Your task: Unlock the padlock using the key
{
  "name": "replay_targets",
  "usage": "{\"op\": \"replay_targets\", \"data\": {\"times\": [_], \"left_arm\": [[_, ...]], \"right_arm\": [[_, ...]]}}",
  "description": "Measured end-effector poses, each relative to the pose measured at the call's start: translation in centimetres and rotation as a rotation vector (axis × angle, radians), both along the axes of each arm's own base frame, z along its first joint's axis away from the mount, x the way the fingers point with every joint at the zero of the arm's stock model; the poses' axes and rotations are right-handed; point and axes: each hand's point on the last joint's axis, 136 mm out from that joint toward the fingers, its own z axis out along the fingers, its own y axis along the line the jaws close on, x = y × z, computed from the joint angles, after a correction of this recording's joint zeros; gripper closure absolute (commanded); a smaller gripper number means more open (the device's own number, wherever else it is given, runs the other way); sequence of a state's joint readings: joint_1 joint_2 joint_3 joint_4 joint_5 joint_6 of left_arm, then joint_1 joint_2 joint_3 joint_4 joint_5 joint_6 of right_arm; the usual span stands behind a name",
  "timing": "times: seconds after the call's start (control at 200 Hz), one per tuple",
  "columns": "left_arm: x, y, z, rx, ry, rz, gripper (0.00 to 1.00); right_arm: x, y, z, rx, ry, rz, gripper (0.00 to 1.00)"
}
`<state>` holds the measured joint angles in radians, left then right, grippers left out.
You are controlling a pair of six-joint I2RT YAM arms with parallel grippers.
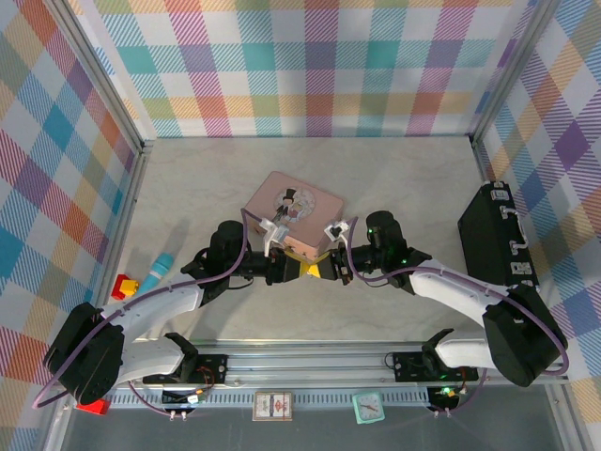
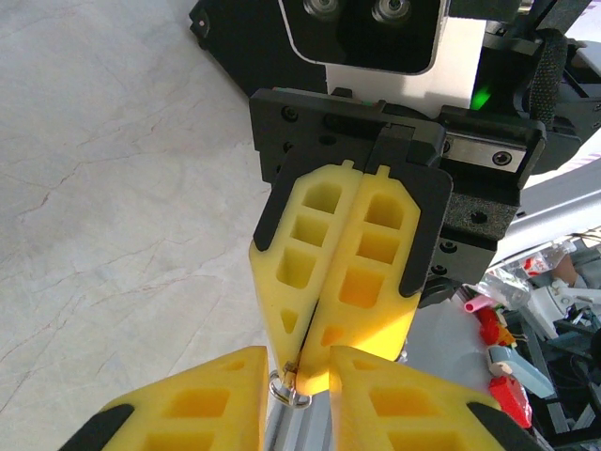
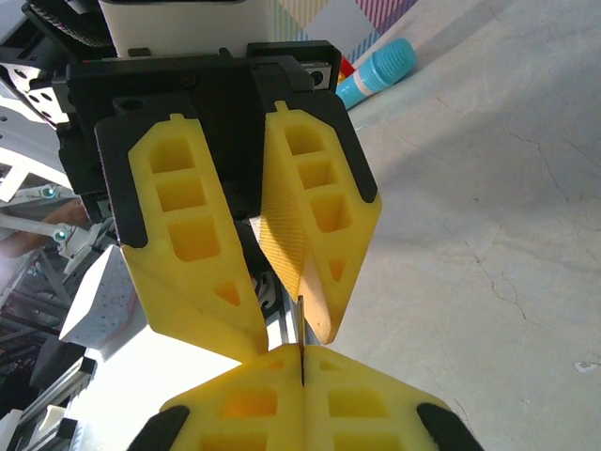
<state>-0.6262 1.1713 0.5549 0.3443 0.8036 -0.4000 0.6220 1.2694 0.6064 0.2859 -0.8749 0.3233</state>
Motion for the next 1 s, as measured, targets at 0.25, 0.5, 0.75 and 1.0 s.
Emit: {"op": "replay_targets", "data": {"times": [0.25,0.5,0.75,1.0], "left_arm": [[0.0,0.0,0.1,-0.003,-0.004,0.001,0.83],[0.1,0.0,0.1,-0.002,-0.001,0.006,0.93],[0.2,0.1,0.1,0.001,0.002,0.014,1.0],[1.9,0.4,-0.2,0.016,0.013,0.121,1.0]], "right_arm": [[-0.1,0.0,-0.1,-0.004,0.004,0.002,1.0],[-0.2,0.0,-0.1,-0.004,0.006,0.006,1.0],[0.0,0.0,-0.2,-0.001,0.007,0.004,1.0],[1.2,0.1,-0.4,-0.019,0.014,-0.07,0.63]]}}
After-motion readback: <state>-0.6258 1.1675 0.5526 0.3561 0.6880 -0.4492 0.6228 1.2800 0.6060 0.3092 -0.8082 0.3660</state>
